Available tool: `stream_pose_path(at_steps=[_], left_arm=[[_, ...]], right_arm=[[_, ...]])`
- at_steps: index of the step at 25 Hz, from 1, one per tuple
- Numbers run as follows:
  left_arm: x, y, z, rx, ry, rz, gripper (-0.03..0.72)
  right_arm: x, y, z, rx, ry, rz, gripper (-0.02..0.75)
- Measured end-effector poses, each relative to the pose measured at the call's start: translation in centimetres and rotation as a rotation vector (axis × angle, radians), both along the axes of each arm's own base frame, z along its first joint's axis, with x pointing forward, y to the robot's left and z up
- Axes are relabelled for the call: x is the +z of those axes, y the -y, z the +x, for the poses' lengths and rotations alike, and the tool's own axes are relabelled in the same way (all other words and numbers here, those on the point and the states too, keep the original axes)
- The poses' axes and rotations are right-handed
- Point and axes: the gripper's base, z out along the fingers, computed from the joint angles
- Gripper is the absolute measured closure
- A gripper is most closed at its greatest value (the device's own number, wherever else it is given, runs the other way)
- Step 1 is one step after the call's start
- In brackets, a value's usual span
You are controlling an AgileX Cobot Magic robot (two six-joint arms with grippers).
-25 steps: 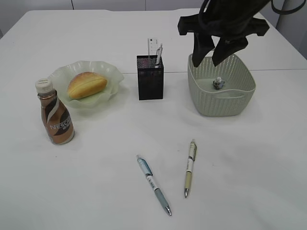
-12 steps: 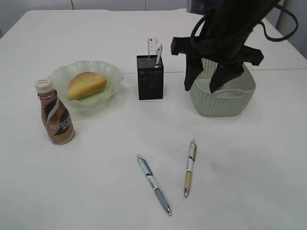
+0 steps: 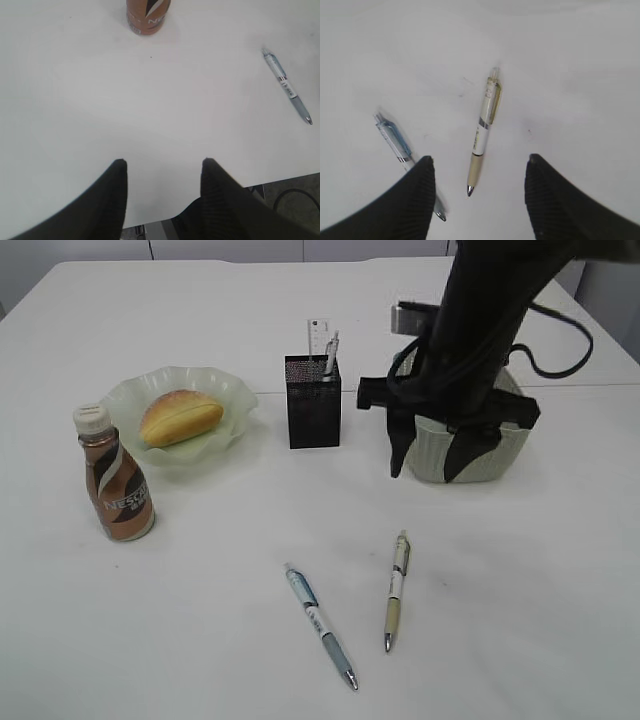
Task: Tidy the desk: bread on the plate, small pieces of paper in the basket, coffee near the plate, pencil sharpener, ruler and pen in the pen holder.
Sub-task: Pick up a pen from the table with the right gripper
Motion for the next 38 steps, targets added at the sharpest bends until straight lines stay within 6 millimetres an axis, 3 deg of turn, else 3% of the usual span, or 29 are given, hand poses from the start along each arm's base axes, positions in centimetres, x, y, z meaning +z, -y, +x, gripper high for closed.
stream_pose_path(at_steps=[5,12,19,38], left_arm=[[0.0,0.0,0.0,0.0,0.0,0.0,0.338],[0.0,0.0,0.0,0.0,0.0,0.0,0.337],[0.0,0.0,0.0,0.0,0.0,0.0,0.338],[0.0,0.0,0.0,0.0,0.0,0.0,0.338]], right_arm=[[-2.4,-1.0,0.3,0.001,-0.06,-0.003,0.285],[-4.4,-2.7,-1.3,0.051,-0.113,-0.054,0.285],[-5.9,-2.4,-2.3,0.055,-0.164,-0.092,0.285],[-6.0,-2.6,-1.8,0.019,-0.109,-0.069,0.285]])
